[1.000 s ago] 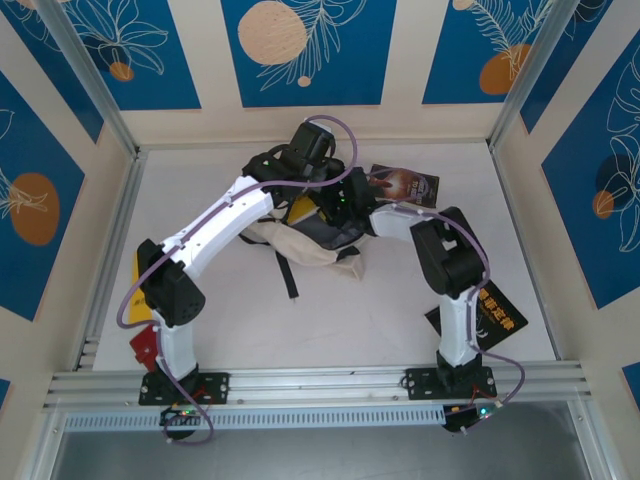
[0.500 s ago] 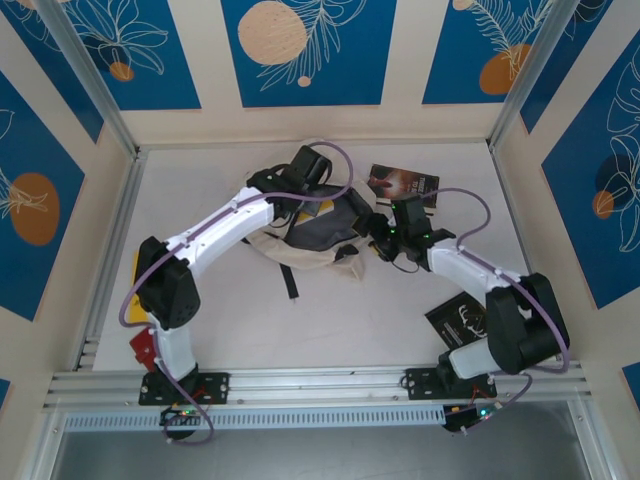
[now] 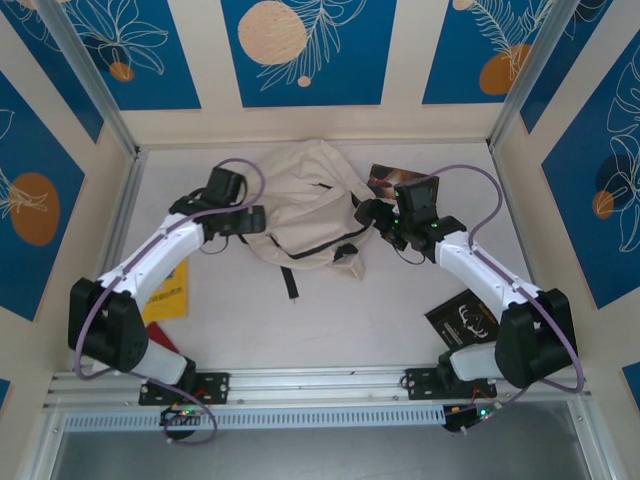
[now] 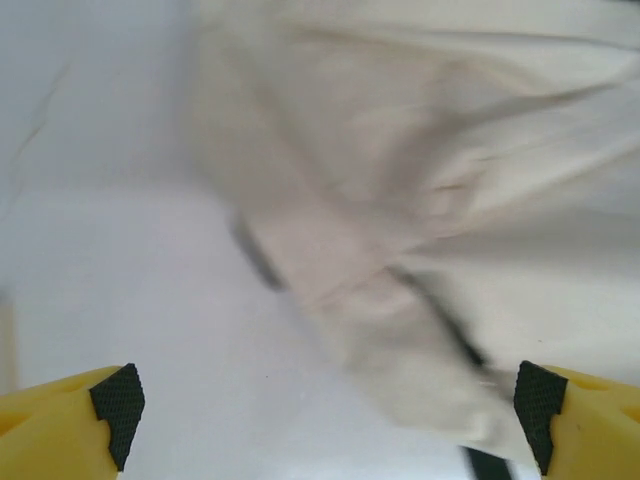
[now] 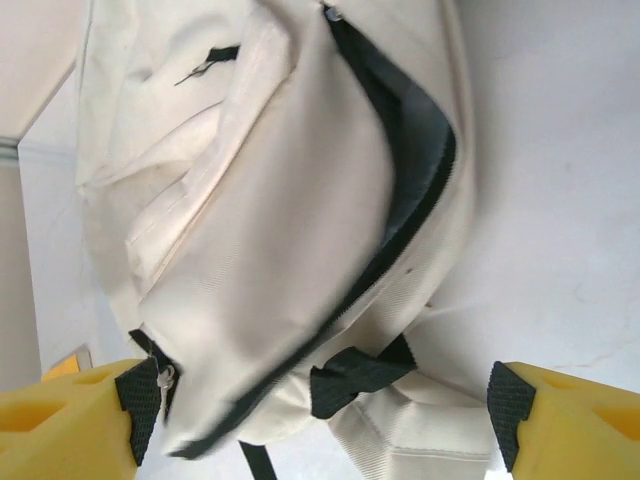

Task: Pack books, pencil case, and school supplies into a backpack

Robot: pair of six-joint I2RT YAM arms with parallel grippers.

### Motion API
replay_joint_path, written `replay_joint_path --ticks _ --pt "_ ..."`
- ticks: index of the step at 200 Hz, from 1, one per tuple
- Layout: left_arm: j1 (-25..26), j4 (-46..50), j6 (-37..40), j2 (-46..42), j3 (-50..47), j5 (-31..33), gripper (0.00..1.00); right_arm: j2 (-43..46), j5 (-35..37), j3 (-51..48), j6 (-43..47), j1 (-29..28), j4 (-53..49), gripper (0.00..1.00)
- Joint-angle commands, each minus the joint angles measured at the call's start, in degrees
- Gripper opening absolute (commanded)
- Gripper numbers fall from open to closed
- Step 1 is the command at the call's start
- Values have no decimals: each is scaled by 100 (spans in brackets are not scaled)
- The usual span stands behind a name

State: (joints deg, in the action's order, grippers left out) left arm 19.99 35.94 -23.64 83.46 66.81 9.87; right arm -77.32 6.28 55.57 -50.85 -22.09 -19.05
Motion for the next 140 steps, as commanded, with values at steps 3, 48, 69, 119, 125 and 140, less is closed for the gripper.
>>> replay_joint_path --ticks 3,48,69,119,125,140 --pt "-668 -86 -579 -403 -771 21 98 -81 144 255 191 -143 -169 87" --pt "-1926 -292 -1210 -812 -1757 3 100 -145 130 488 252 -282 -294 88" --pt "-2201 -348 -1313 -738 -1954 3 99 -149 60 524 237 -313 -305 88" --pt "-2438 -652 -1328 -326 -2128 -473 99 -126 6 555 203 -380 -336 88" --pt "-2438 -679 -1328 -282 -2128 -521 100 -134 14 560 201 -384 -345 88" --pt "-2434 -726 -1345 -155 -2149 -651 99 -122 22 569 197 -385 -362 88"
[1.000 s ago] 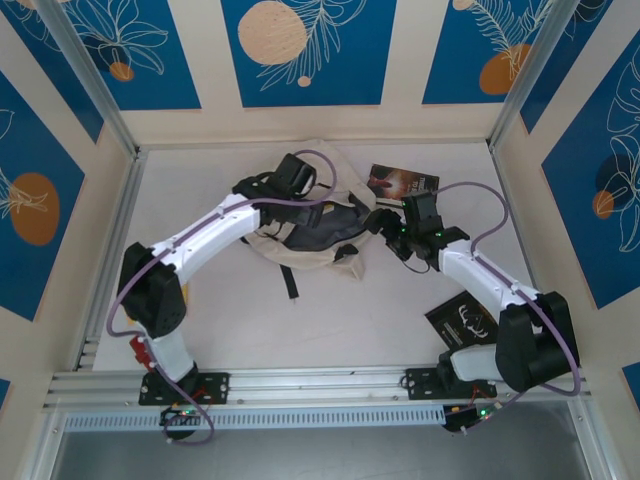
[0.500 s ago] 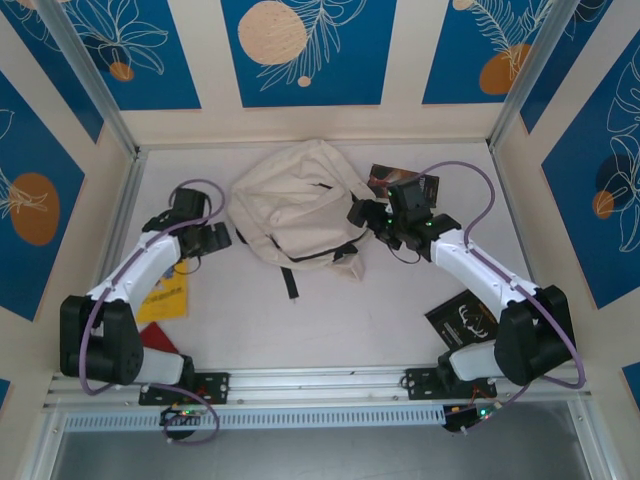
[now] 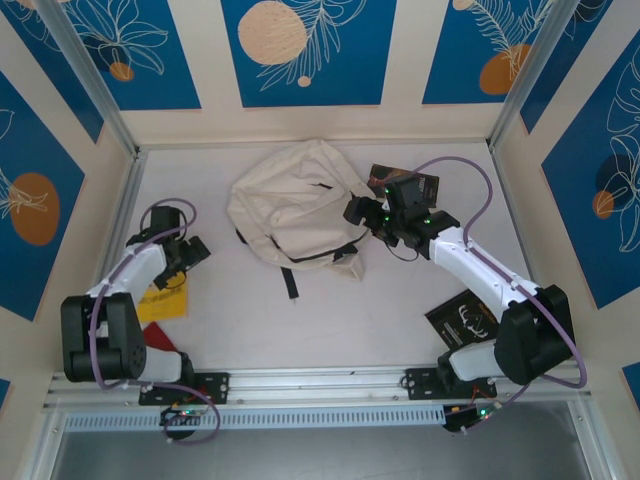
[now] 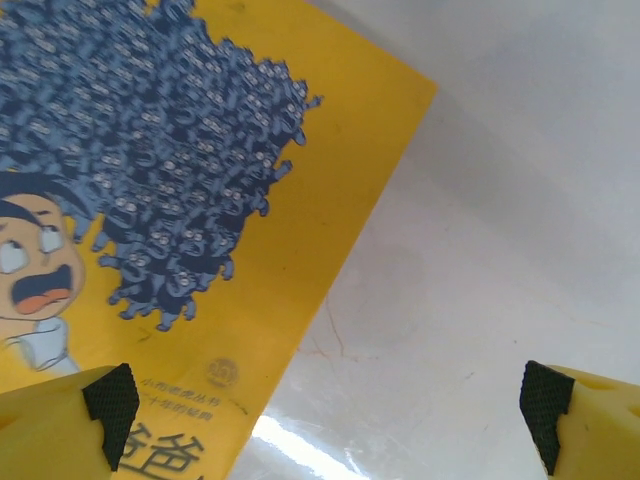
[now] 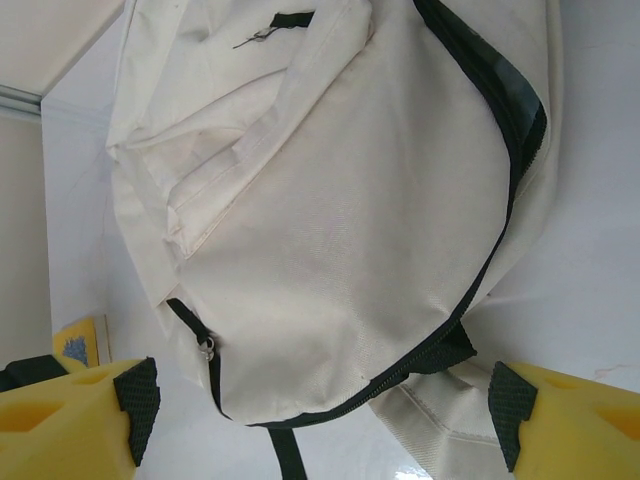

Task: Pack books, pencil case, and school supplies into a backpack

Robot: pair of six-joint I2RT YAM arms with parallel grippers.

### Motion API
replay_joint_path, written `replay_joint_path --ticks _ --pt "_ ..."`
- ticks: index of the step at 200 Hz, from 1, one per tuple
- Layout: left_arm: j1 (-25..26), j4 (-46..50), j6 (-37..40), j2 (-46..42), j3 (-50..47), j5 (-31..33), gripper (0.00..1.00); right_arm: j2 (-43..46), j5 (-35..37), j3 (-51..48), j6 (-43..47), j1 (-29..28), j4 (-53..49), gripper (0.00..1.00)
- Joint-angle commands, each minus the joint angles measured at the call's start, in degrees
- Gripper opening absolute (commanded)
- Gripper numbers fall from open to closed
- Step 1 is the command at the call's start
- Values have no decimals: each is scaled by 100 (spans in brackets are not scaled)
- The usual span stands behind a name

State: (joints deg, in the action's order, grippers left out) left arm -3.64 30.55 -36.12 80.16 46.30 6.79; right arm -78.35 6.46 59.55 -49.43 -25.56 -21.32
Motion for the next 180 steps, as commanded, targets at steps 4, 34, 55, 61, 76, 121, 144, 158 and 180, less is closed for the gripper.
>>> replay_joint_path --ticks 4,34,55,61,76,121,144,158,180 --pt "-75 -202 -92 203 -108 -380 100 -19 4 171 49 -41 -135 87" --pt "-68 -318 -132 341 -217 -591 99 -3 35 162 44 -37 -162 87" --pt "-46 -467 -202 416 -309 -844 99 -10 46 162 35 -37 -161 88" --pt "-40 -518 -218 449 -330 -945 99 -21 53 161 30 -37 -157 87" --pt "-23 -621 -260 553 -345 -1154 98 -36 66 162 21 -37 -166 87" --pt "130 -1009 -493 843 -355 -1860 96 -57 93 171 13 -36 -202 87" --pt "413 -1140 -719 804 -294 -2054 95 -80 84 161 -3 -53 -198 87" --pt "687 -1175 -839 822 -222 -2123 95 -109 71 171 -13 -55 -201 87" --pt "1228 -1317 -1110 915 -166 -2166 95 -159 40 189 -39 -88 -203 87"
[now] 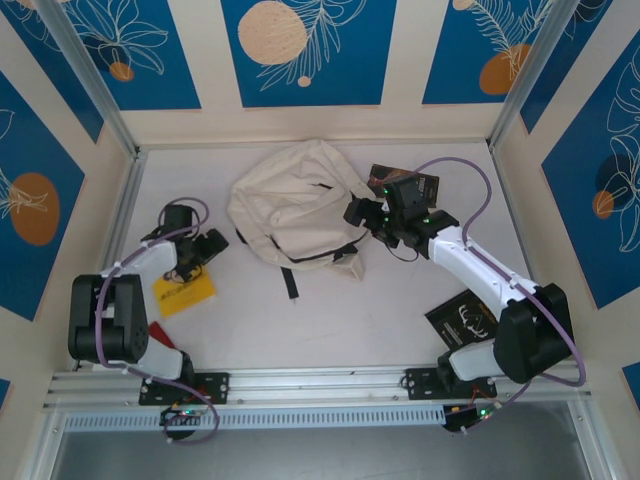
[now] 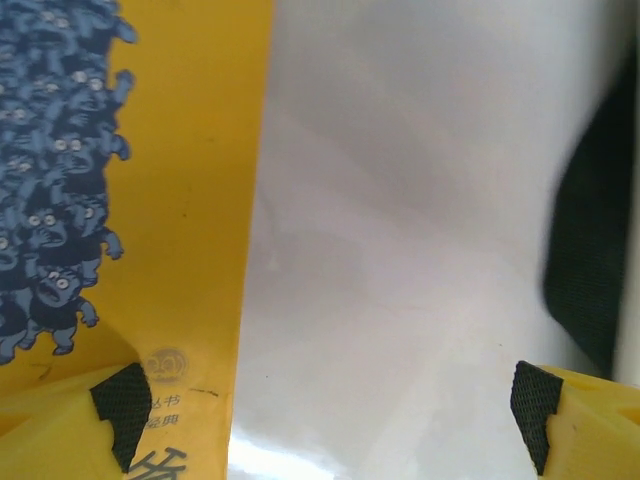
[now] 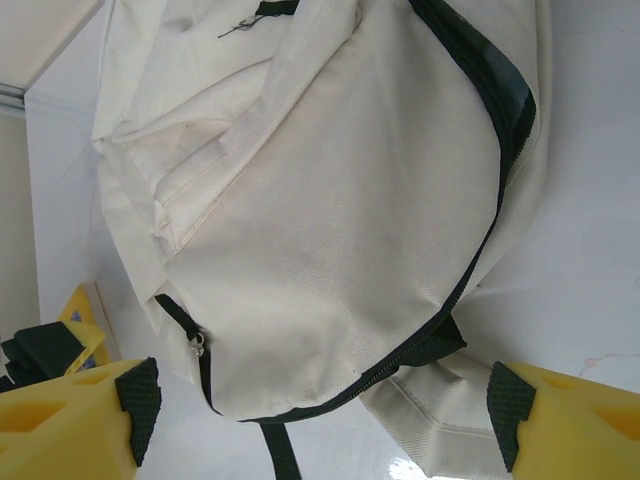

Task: Pack books, pencil case, and school supplies into a backpack

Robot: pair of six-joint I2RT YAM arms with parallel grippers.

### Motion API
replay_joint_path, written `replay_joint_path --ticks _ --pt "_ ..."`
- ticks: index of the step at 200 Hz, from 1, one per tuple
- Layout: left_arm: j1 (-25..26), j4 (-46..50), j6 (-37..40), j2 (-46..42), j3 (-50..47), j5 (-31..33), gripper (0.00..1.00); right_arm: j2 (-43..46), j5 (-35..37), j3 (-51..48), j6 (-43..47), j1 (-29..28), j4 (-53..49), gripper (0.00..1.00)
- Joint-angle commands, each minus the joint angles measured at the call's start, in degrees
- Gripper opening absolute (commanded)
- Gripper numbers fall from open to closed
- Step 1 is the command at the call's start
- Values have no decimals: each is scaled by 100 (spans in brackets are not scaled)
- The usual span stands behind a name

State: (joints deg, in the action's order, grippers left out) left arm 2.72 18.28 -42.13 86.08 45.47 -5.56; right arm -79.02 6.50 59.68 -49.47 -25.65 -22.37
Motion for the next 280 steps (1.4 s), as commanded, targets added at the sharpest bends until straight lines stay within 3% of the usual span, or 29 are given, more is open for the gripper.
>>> replay_joint_path --ticks 1,38,78,103,143,168,192,230,280 --pt "617 -103 -521 331 -83 -930 95 -89 35 176 -35 -80 -95 87" --pt "1388 -324 -828 484 9 -1040 94 -113 63 188 -14 -150 -148 87" --pt "1373 603 -196 -30 652 -675 97 -287 197 448 285 -444 -208 86" --pt "1038 1125 160 -452 781 -382 98 -755 41 855 555 -917 -155 83" --pt "34 1474 436 -1046 251 -239 98 -2014 -334 1925 1061 -1860 -206 76" --pt "-471 1513 504 -1259 -193 -270 98 -2891 -609 2726 1239 -2293 -337 65" --pt "-927 1203 387 -1405 -716 -732 96 -3689 -786 3553 1393 -2609 -530 53" --pt "-1115 1135 438 -1429 -934 -967 89 -4751 -779 4687 1441 -2821 -1056 39" --pt "-1116 977 468 -1308 -1041 -1124 77 -5548 -452 5432 1423 -2822 -1535 38"
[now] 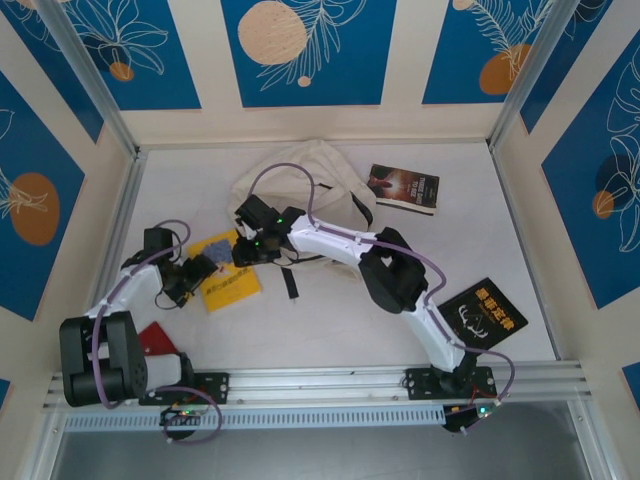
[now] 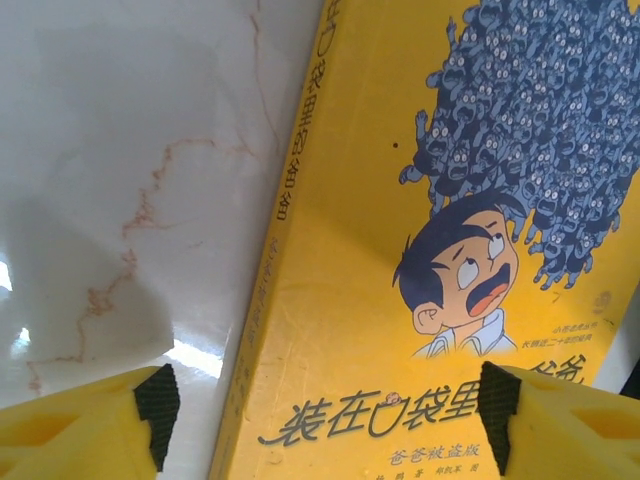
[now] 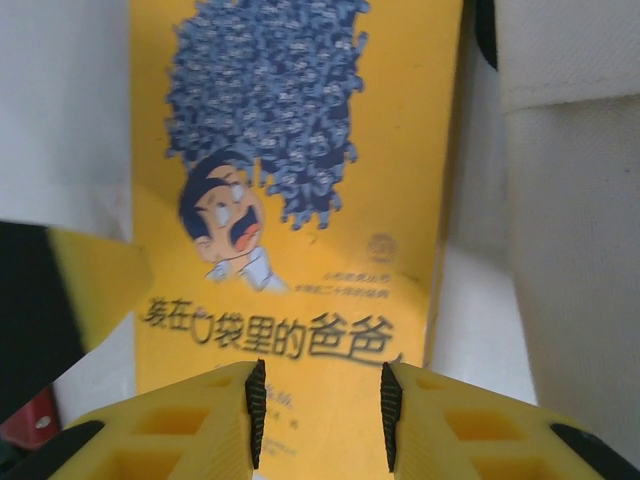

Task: Pack books, pencil case, and school supplies into a backpack

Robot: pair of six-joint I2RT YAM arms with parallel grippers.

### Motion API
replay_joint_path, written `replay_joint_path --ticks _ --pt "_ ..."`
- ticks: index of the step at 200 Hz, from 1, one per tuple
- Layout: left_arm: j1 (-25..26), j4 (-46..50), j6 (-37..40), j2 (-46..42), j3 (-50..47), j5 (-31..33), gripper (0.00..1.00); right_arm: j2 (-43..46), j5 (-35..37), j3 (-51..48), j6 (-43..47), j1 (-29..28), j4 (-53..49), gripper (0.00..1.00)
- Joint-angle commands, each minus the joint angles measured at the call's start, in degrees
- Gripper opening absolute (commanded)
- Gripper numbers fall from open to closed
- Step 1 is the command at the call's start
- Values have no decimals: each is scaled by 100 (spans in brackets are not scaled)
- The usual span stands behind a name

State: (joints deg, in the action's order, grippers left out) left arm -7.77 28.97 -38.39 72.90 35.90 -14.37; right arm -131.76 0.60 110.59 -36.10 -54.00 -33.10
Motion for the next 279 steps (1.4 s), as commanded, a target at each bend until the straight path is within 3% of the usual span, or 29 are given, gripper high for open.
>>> replay_joint_path --ticks 1,68,103,160,202,279 --pt "-67 -97 95 12 -83 -242 77 -281 136 350 90 17 -466 38" --pt "-67 -60 323 308 -48 -404 75 -601 -19 398 40 59 -530 37" --pt "-62 -168 367 333 -14 -745 73 -775 -209 446 17 80 -585 29" --pt "-40 -413 335 291 188 -1470 65 -913 -748 446 -199 243 -553 29" --pt "-40 -972 -193 74 290 -2578 64 -906 -1187 376 -387 457 -504 29" --pt "-32 -1787 -996 255 162 -3151 64 -837 -1531 211 -563 654 -391 29"
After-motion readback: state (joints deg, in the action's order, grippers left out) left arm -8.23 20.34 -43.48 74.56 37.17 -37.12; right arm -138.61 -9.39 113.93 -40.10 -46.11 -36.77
